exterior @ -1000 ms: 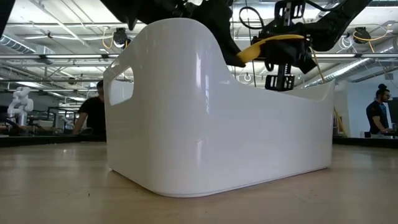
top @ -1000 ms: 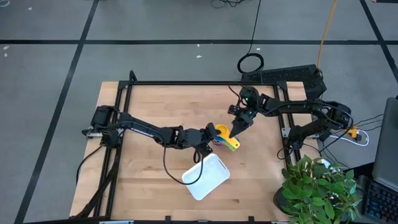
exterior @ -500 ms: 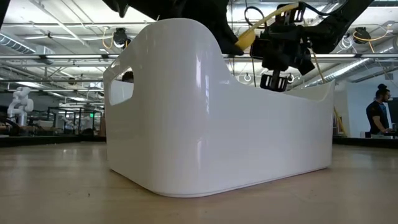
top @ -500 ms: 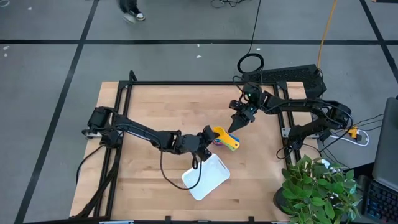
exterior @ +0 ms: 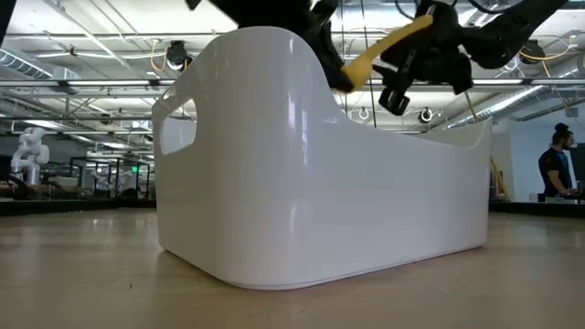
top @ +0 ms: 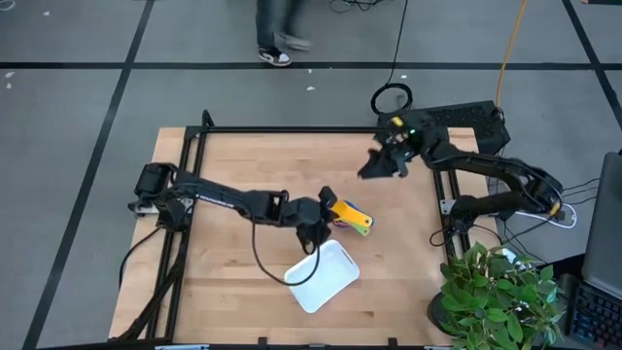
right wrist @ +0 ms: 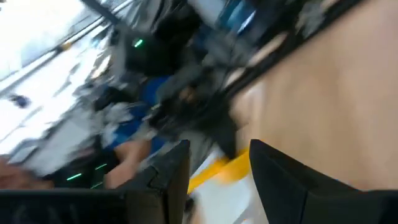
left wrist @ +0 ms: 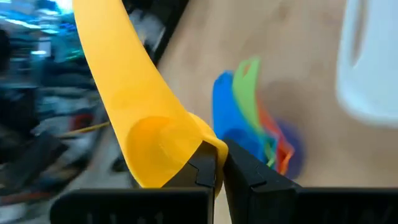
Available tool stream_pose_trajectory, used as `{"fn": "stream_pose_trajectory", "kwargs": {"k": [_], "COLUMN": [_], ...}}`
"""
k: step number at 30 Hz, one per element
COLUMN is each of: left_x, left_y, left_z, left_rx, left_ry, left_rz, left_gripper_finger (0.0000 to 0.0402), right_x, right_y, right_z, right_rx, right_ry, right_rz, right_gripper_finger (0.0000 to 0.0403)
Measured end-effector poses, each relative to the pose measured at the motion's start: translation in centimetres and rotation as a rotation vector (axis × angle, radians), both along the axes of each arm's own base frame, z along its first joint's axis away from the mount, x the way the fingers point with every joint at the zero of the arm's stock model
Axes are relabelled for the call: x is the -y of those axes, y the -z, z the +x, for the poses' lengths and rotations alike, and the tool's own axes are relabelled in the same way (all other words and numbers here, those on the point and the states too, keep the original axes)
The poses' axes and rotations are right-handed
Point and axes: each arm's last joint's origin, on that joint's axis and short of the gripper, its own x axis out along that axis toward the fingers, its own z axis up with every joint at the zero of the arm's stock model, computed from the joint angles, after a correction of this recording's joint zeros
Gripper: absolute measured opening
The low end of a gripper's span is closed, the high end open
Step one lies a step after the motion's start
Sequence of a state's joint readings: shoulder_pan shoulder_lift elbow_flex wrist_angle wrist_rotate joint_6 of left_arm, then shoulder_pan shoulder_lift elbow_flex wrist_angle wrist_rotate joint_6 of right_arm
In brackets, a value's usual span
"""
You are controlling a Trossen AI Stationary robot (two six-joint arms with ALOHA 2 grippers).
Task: Nest measuring cups in basket
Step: Stack the yellow measuring cup on top of the blue measuring cup
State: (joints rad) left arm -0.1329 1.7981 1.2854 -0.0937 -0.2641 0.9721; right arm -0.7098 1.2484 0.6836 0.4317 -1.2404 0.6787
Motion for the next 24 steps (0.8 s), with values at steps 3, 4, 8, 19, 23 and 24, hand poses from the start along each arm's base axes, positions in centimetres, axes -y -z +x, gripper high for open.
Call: {"fn": "stream_pose_trajectory", "kwargs": {"k": [3,4,8,19,23,24], "left_x": [-1.0,-1.4,-3.1,-3.6,-4.1,-4.4], "left_y": [-1.5,-1.9,-2.5,2.0,2.8,2.9], "left_z": [0.6,0.7,1.0,2.9,3.7,3.8], "left_rx": [-0.035,-0.054,-0.071,-0.202,-0.208,-0.208], "left_ry": [0.023,0.024,0.007,-0.006,-0.012,-0.017], "left_rz": [-0.143,-0.172,-0.245,-0.238,-0.232,-0.231], "left_gripper_finger": [0.0010,0.0010,0.0010,0.0010,0.0010,0.0010], "right_x": [0.3,0.2,-0.2,-2.2,-2.4,-2.5], "right_y": [-1.4,-1.9,-3.1,-3.2,-3.3,-3.2], "right_z": [-1.2,-1.6,-3.1,-6.2,-6.3,-6.3], "right_rx": [0.075,0.098,0.130,-0.119,-0.113,-0.117], "right_ry": [0.114,0.151,0.297,0.606,0.599,0.596], "right_rz": [-0.133,-0.182,-0.367,-0.836,-0.833,-0.831], "right_gripper_finger": [0.0154,0.0154,0.0153,0.0153,0.0153,0.0153]}}
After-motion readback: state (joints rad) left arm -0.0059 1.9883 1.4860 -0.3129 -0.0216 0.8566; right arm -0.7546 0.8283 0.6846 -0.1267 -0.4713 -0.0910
